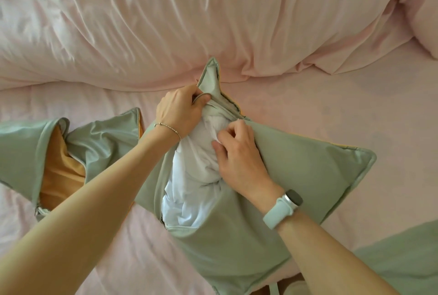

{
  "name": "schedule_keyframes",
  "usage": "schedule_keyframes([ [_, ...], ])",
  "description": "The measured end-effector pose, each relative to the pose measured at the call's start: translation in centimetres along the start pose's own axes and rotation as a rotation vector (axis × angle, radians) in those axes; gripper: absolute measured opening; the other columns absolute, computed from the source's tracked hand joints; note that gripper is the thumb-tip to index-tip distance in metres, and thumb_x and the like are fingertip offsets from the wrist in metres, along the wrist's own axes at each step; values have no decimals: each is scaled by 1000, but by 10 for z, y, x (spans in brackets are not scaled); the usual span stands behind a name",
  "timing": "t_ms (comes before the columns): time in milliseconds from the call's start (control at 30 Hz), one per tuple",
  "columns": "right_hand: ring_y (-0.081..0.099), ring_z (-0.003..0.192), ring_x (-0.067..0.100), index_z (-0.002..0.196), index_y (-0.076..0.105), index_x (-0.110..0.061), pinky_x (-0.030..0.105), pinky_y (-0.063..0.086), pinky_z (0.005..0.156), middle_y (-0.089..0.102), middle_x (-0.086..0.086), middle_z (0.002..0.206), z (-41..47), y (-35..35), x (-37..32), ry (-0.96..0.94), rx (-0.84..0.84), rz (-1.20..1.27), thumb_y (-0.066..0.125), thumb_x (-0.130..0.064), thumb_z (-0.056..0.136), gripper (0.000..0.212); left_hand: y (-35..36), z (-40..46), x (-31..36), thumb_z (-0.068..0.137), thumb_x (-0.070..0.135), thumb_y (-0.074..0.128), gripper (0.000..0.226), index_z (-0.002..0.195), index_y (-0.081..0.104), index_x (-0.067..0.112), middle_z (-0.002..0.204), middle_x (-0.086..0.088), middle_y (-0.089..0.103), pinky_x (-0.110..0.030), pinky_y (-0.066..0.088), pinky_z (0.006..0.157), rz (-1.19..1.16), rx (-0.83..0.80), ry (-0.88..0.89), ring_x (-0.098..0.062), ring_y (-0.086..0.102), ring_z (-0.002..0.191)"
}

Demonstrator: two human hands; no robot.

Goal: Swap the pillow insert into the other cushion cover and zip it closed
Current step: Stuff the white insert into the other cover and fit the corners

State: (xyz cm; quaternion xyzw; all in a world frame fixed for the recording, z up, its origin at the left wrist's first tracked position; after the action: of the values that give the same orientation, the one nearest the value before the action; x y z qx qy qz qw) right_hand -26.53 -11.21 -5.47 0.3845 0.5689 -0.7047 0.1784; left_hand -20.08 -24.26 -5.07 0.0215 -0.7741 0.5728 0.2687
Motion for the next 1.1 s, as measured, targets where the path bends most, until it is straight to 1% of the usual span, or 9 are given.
schedule_keyframes([
  [233, 42, 96, 22, 78, 40, -20, 23, 34, 88, 47, 18, 111, -34, -13, -9, -150, -108, 127, 44, -25, 89, 12, 20, 11, -28, 88, 34, 58, 26, 64, 55, 23, 66, 5, 53, -30, 38, 71, -113, -166, -168, -23, 50, 81],
  [400, 47, 80, 6, 73, 47, -17, 7, 37, 75, 50, -4, 88, -1, -44, 35, 185, -32, 374, 51, -39, 86, 26, 40, 10, -13, 83, 28, 66, 9, 77, 64, 22, 66, 8, 56, -29, 42, 76, -375, -295, -195, -14, 50, 70],
  [500, 53, 89, 7, 102, 47, -19, 16, 43, 79, 52, -14, 94, 13, -49, 63, 447, -21, 477, 64, -33, 86, 27, 35, 2, -7, 74, 30, 71, 14, 85, 63, 25, 70, 8, 60, -29, 45, 77, -469, -287, -148, -10, 52, 67],
  [567, 51, 102, 7, 127, 38, -19, 19, 41, 88, 49, -12, 108, 13, -41, 64, 467, -89, 475, 70, -28, 80, 58, 31, -4, -7, 66, 33, 70, 22, 85, 61, 28, 78, 5, 63, -26, 46, 76, -520, -279, -132, -8, 53, 68],
  [667, 53, 104, 10, 126, 45, -14, 19, 41, 86, 54, -6, 111, 16, -32, 68, 496, -143, 484, 71, -28, 79, 55, 4, -15, 2, 77, 20, 69, 26, 102, 61, 17, 108, -4, 59, -9, 41, 76, -507, -68, 13, -3, 52, 81],
  [733, 57, 81, 4, 92, 55, -17, 13, 42, 70, 60, -6, 89, 23, -38, 73, 495, -98, 465, 66, -28, 84, 18, -24, -39, 19, 80, 28, 61, 25, 98, 64, 12, 102, -1, 56, -5, 36, 76, -345, 221, 197, -9, 48, 86],
  [800, 48, 59, -4, 72, 51, -18, 9, 37, 55, 52, -8, 69, 28, -44, 78, 508, -14, 510, 61, -28, 88, 21, -21, -65, 32, 81, 33, 56, 28, 92, 65, 9, 89, -1, 61, -14, 40, 72, -232, 309, 274, -12, 51, 80],
  [933, 54, 70, 0, 95, 52, -17, 14, 45, 69, 57, -8, 78, 22, -54, 85, 561, 170, 634, 60, -27, 90, 14, -5, -78, 23, 82, 36, 55, 33, 96, 66, 8, 90, -7, 64, -28, 49, 63, -121, 355, 146, -22, 60, 71],
  [1100, 51, 74, 0, 93, 48, -14, 13, 40, 70, 51, -7, 81, 10, -84, 57, 252, 335, 394, 55, -13, 88, 8, -5, -76, 0, 81, 12, 64, 10, 76, 66, 4, 76, 0, 65, -6, 38, 67, -384, 395, -12, -3, 53, 68],
])
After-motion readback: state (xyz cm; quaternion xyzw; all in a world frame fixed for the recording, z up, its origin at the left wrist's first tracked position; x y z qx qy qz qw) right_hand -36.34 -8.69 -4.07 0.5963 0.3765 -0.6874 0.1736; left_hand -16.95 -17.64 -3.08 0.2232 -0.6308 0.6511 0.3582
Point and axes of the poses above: each hand's wrist, its own z-axis towards the middle knuckle, its own y-axis out of the palm, x = y × z, the point moved 10 cm from there along z, towards the middle knuckle
